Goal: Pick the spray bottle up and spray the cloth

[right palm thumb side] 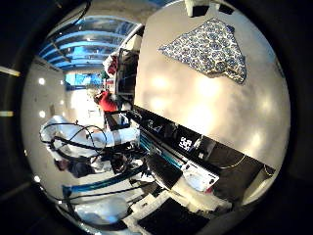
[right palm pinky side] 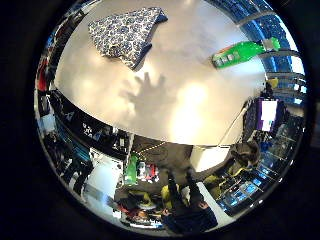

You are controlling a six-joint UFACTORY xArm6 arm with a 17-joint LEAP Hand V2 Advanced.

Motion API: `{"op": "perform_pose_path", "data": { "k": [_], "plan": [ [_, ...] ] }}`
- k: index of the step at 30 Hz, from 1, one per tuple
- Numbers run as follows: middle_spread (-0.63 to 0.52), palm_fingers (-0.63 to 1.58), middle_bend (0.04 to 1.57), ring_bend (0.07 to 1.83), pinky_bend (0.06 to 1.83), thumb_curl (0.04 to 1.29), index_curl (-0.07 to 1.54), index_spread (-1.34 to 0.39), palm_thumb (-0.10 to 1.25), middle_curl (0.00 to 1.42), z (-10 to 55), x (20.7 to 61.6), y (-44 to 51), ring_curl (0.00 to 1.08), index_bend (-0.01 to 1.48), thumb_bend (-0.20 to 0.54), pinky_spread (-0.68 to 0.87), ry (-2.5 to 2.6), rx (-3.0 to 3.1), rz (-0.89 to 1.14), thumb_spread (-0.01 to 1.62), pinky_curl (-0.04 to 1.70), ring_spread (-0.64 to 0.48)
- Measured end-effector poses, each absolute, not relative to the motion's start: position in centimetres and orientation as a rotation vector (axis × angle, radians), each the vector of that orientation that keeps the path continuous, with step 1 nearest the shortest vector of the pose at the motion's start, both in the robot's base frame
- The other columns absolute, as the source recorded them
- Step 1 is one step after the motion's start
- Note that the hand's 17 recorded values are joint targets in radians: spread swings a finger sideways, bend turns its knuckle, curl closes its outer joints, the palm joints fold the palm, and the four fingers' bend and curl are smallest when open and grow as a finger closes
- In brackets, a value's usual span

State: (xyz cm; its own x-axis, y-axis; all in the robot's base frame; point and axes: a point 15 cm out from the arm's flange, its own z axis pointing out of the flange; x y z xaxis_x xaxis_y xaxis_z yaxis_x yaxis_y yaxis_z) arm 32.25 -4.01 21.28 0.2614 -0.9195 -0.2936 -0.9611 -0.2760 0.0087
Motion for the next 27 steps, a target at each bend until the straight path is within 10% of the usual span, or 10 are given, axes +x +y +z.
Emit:
{"op": "perform_pose_path", "data": {
  "k": [27],
  "plan": [
    [0.05,0.1,0.19,0.21,0.36,0.28,0.29,-0.24,0.44,0.32,20.2,34.7,-12.9,0.25,0.15,-0.026,0.44,2.086,-1.677,0.321,1.01,0.32,0.16]
  ]
}}
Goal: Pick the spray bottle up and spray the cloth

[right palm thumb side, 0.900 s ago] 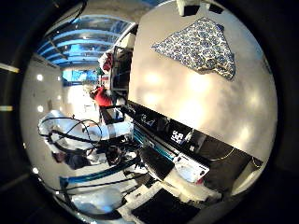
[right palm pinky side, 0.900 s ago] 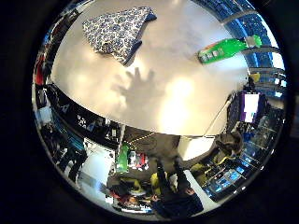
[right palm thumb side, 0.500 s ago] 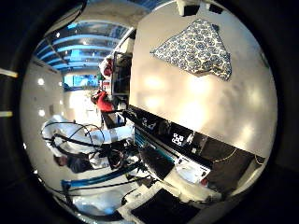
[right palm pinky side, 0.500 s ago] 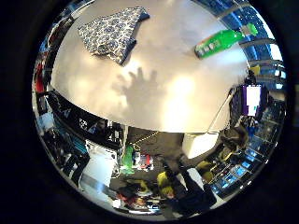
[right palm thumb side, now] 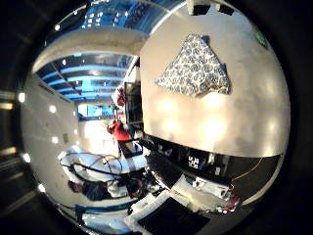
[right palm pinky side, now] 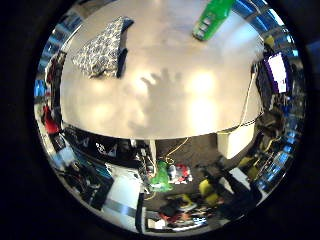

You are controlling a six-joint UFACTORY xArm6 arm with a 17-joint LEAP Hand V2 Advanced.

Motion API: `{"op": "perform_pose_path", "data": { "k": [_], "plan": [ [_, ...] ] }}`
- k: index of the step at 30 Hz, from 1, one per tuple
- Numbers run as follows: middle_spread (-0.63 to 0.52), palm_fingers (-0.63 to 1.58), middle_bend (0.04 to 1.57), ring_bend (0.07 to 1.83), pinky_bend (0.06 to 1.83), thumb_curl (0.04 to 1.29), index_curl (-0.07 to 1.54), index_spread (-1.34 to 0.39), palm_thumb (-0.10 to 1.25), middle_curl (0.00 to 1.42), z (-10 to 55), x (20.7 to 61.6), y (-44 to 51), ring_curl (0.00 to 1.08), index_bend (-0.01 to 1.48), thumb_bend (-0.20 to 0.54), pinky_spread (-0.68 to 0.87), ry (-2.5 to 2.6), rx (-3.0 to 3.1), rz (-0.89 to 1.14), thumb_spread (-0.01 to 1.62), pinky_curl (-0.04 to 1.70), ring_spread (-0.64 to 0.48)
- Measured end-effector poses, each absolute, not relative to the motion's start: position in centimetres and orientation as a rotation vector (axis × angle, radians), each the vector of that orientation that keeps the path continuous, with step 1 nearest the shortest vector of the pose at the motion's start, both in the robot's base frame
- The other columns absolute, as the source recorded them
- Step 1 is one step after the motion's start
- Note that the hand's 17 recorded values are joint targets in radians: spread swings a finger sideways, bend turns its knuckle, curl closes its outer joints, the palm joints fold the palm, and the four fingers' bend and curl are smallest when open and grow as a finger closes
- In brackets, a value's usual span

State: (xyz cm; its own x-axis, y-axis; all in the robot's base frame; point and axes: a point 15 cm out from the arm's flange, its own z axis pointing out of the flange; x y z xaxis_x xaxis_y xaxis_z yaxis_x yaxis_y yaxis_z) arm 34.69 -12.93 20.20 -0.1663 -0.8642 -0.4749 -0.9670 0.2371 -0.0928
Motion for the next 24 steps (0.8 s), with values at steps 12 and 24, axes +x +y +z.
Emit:
{"op": "perform_pose_path", "data": {
  "k": [12,24],
  "plan": [
    [0.14,0.06,0.19,0.26,0.41,0.29,0.27,-0.14,0.47,0.32,20.2,37.1,-18.1,0.27,0.15,-0.023,0.43,2.131,-1.157,0.264,1.01,0.33,0.18],
    [0.2,0.01,0.19,0.3,0.44,0.29,0.27,-0.11,0.51,0.32,18.6,37.2,-24.8,0.29,0.15,-0.024,0.43,2.143,-0.742,0.216,1.02,0.33,0.2]
  ]
}}
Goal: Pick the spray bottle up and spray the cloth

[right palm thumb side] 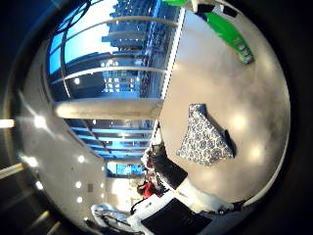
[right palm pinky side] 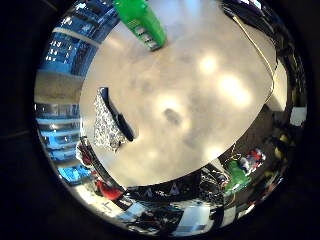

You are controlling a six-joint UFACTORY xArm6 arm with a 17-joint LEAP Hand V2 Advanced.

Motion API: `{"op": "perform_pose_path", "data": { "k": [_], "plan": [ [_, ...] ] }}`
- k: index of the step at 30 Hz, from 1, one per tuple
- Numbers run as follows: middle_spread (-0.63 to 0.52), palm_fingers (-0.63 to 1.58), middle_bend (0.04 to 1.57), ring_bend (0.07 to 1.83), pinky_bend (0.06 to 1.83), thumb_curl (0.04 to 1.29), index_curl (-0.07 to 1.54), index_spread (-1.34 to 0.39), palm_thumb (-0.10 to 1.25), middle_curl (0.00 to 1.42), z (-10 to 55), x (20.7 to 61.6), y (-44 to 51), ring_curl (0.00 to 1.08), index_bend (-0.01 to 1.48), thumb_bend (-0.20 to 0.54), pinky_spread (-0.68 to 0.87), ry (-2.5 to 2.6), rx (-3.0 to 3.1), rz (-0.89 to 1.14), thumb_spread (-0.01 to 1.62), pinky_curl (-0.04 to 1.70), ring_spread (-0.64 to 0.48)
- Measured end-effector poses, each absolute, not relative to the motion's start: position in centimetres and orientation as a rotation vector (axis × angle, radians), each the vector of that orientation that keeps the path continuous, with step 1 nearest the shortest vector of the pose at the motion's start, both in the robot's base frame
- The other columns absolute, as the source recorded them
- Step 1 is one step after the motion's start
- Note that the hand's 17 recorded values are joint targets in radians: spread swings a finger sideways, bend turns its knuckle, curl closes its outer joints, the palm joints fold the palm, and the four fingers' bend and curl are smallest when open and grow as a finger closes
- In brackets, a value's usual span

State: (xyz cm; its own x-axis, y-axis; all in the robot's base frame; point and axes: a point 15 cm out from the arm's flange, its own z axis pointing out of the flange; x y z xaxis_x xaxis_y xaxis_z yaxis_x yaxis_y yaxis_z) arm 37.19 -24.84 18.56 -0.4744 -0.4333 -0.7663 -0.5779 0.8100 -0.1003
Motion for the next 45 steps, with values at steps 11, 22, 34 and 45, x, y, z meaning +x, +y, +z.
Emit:
{"op": "perform_pose_path", "data": {
  "k": [11,22,34,45],
  "plan": [
    [0.22,-0.01,0.19,0.33,0.46,0.3,0.26,-0.09,0.55,0.32,19.3,38.4,-29.5,0.29,0.15,-0.02,0.43,2.128,-0.492,0.074,1.03,0.32,0.21],
    [0.22,-0.01,0.19,0.33,0.46,0.3,0.26,-0.08,0.58,0.32,19.1,39.7,-29.6,0.29,0.15,-0.024,0.43,2.126,-0.405,0.017,1.03,0.32,0.21],
    [0.22,-0.01,0.19,0.33,0.44,0.3,0.27,-0.08,0.59,0.33,16.6,41.6,-28.2,0.29,0.15,-0.024,0.42,2.131,-0.404,0.021,1.03,0.32,0.2],
    [0.22,0.0,0.19,0.33,0.44,0.31,0.27,-0.09,0.58,0.33,15.6,45.2,-27.4,0.29,0.15,-0.024,0.42,2.132,-0.453,0.04,1.03,0.32,0.2]
  ]
}}
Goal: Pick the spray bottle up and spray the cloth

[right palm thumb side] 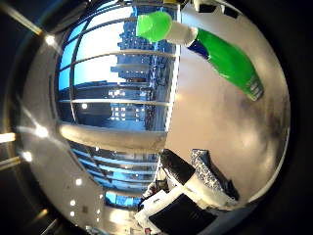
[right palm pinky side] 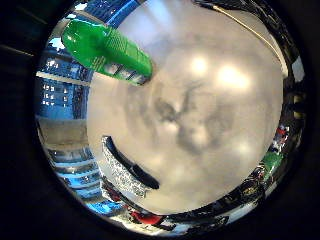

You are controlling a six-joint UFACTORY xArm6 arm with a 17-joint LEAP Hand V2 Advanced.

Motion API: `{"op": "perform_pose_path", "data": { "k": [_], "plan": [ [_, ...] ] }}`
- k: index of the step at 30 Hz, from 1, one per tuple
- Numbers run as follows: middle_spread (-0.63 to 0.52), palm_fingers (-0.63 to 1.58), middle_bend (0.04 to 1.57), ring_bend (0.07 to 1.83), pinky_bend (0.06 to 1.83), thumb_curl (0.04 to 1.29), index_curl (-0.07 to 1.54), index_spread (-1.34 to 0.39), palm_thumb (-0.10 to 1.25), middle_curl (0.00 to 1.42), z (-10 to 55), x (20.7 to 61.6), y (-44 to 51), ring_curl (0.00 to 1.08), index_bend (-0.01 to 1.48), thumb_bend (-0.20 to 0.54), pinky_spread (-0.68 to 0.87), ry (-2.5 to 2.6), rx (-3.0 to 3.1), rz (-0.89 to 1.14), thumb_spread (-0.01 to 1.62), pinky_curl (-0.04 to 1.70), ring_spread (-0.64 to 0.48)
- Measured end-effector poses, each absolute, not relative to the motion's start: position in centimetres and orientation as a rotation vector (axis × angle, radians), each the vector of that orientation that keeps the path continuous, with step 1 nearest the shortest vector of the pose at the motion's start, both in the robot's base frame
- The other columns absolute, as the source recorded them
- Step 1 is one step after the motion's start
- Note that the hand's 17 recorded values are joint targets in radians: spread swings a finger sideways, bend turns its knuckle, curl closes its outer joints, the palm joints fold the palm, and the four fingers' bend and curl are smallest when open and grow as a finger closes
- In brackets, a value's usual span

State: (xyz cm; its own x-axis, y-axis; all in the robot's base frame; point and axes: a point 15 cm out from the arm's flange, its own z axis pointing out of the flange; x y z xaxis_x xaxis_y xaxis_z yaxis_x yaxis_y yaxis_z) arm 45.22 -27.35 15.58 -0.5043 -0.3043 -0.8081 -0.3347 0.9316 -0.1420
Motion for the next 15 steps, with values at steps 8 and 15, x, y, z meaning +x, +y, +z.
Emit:
{"op": "perform_pose_path", "data": {
  "k": [8,15],
  "plan": [
    [0.22,0.0,0.19,0.33,0.44,0.31,0.27,-0.09,0.58,0.34,15.2,47.7,-30.4,0.29,0.16,-0.024,0.42,2.132,-0.454,0.005,1.03,0.32,0.2],
    [0.21,0.03,0.21,0.33,0.43,0.31,0.27,-0.09,0.59,0.34,14.7,49.4,-33.0,0.29,0.15,-0.024,0.42,2.126,-0.449,-0.018,1.03,0.31,0.21]
  ]
}}
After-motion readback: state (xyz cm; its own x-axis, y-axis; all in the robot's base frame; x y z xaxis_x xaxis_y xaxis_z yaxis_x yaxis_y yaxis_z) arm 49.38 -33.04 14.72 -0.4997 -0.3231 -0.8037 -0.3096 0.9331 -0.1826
